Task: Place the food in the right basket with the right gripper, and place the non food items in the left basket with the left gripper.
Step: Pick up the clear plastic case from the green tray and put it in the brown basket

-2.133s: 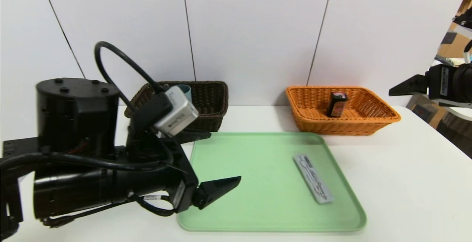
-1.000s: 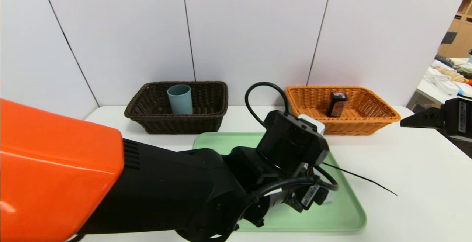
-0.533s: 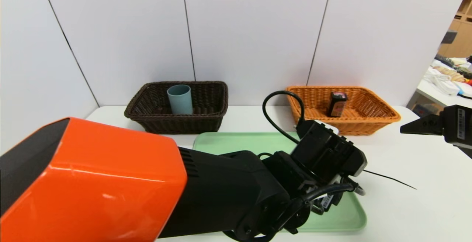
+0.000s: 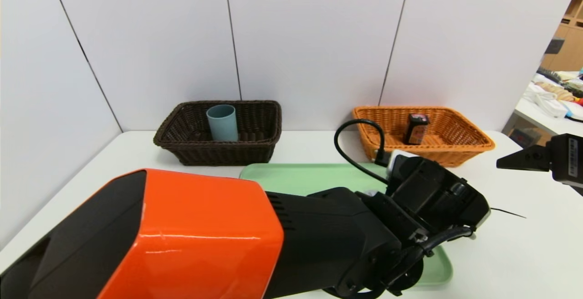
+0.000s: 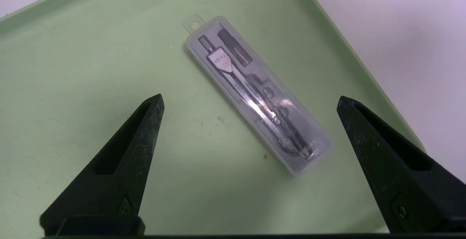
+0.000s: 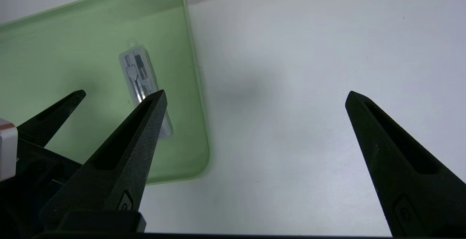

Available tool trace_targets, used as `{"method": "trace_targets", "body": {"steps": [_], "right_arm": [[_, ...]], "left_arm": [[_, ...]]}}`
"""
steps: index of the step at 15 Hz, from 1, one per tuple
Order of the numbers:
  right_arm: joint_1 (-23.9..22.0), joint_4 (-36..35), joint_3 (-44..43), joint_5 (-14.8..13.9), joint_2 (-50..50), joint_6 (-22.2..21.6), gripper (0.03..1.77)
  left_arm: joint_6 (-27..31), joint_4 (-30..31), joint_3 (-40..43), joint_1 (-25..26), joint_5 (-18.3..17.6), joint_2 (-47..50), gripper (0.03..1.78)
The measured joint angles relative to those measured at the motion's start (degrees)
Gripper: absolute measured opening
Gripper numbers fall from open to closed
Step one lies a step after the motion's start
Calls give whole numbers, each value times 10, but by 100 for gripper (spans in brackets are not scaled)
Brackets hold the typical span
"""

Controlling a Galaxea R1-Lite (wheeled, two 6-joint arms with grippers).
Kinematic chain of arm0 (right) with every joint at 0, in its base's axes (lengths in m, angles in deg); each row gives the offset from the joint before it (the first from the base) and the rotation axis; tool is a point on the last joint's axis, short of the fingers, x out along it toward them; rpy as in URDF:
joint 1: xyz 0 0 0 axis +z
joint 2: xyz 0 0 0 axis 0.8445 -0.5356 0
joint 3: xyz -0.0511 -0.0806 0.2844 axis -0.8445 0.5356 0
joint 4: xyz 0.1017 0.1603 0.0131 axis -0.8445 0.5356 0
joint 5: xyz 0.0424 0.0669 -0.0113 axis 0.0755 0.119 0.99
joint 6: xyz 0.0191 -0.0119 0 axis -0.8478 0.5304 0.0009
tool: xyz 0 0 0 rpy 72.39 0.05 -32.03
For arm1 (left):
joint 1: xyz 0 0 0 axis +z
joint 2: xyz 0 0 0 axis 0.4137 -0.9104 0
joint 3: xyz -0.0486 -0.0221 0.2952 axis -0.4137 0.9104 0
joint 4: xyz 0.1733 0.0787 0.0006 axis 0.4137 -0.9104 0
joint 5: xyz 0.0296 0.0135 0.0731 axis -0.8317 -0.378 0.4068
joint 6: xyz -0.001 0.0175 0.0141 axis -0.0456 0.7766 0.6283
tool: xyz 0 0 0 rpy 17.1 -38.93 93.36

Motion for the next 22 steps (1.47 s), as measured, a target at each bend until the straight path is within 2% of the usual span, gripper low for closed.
{"method": "trace_targets", "body": {"steps": [5, 7, 22], "right_arm": [[0, 0, 6, 0, 2, 1, 170], [0, -1, 13, 1, 2, 1, 170], [0, -1, 33, 1, 3, 1, 170]], "left_arm": [[-63, -109, -107, -10, 53, -52, 169], [-68, -114, -116, -17, 62, -66, 169], [-85, -110, -121, -20, 61, -88, 169]]}}
